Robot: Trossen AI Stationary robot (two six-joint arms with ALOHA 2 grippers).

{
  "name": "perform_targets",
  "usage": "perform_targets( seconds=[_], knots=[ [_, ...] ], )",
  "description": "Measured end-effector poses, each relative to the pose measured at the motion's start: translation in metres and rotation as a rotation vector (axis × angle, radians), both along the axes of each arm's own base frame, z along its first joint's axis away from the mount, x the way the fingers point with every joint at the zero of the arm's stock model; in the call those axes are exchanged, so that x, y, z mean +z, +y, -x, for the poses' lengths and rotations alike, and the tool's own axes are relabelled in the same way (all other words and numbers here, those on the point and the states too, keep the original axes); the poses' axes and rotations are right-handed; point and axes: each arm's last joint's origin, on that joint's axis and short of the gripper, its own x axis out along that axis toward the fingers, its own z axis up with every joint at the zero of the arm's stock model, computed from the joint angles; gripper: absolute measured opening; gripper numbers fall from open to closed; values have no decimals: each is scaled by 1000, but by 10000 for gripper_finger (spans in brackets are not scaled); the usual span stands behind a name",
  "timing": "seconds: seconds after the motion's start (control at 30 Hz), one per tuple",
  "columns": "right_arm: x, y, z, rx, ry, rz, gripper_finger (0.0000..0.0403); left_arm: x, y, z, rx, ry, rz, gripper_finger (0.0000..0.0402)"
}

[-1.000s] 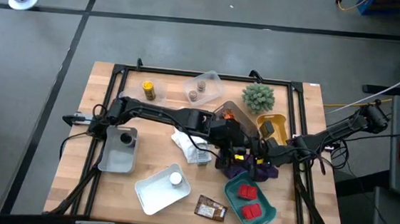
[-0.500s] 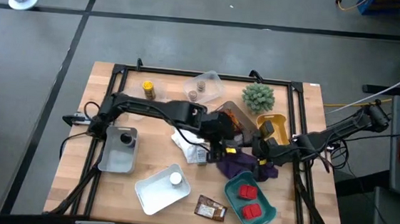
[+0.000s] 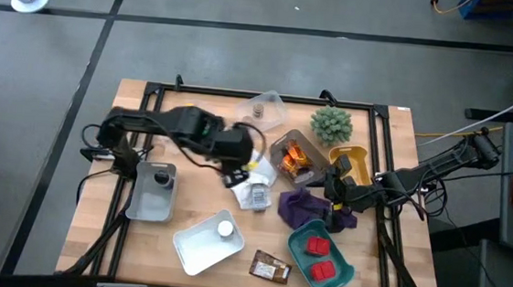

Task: Sort spices by type
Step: Put the orange spice bottle into the gray bin

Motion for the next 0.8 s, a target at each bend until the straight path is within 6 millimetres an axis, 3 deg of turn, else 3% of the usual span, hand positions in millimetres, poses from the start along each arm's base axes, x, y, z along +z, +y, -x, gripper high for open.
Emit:
perform_targets(
  seconds=[0.07,0.23,0.4,0.53,0.8],
  knots=[
    [0,0,0,0,-1,0,331,3,-6,14,56,41,-23,175],
    [0,0,0,0,0,0,331,16,-32,44,99,-64,-44,175],
    [0,0,0,0,1,1,331,12,-63,78,198,-176,-87,175],
    [0,0,0,0,1,1,331,-8,-86,103,253,-230,-101,175],
    [0,0,0,0,0,0,331,-73,-118,142,354,-216,-105,175]
  ],
)
